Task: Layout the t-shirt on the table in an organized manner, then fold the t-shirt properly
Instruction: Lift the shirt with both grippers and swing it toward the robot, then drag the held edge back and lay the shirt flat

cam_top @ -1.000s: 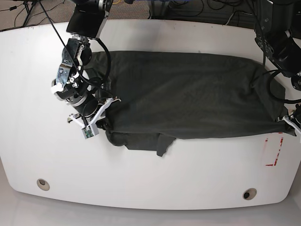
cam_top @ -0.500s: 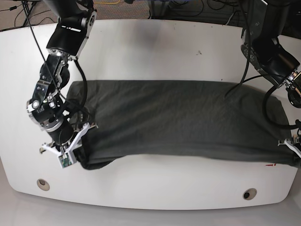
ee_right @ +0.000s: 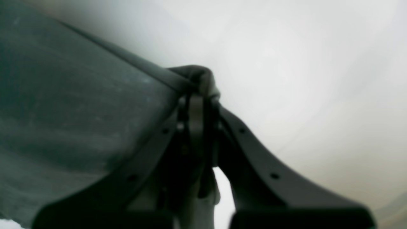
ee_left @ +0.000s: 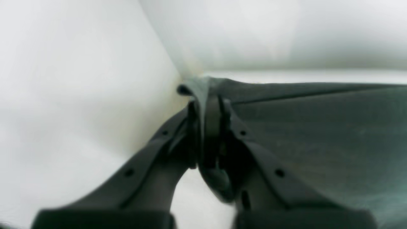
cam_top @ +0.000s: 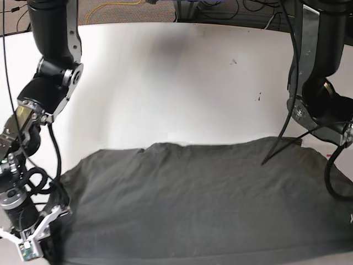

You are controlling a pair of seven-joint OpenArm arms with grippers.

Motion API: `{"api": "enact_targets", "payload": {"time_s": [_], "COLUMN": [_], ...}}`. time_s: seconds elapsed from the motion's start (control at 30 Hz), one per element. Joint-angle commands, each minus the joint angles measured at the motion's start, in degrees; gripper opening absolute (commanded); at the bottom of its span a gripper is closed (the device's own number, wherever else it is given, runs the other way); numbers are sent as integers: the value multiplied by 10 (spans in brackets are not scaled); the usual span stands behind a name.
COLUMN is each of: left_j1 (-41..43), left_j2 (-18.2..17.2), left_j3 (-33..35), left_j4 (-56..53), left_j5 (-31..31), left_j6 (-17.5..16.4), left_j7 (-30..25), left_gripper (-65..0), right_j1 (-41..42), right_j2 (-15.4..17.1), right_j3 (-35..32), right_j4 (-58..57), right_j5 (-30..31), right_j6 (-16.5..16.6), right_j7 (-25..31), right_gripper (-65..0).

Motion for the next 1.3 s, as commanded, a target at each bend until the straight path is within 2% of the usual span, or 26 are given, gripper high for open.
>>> {"api": "enact_targets", "payload": {"time_s": [0.0,0.13,0.33,0.43,0.63,0.87,1.03,1.27], "left_j1": [-52,-90,-93,-68,15,158,283,437], "left_j2": [-5,12,33,35,47,54,55,55], "left_j3": [9,25,44,50,48,48,46,27], "left_j4": [16,18,32,32,35,69,75,76], "left_j5": [6,6,6,6,4,4,3,4], "left_j6": [0,0,0,0,0,0,0,0], "left_j7": [4,4,4,4,4,-1,-13,-31], "left_gripper": [-629,-629,-629,-629,-629,-629,-632,-633], "right_j1": [50,86,93,82,0,-131,-245,-377], "right_j2": [18,40,53,62,61,25,-17,-62], "right_j3": [3,3,5,8,27,101,149,169], "right_j4": [10,12,13,12,30,50,50,49], "right_j5": [-13,-9,-9,-9,-9,-9,-9,-9], "right_j6": [-6,-6,-6,-6,-6,-6,-6,-6], "right_j7": [-12,-35,-39,-40,-39,-34,-9,37], "right_gripper": [-637,-637,-637,-639,-640,-640,-640,-642]}}
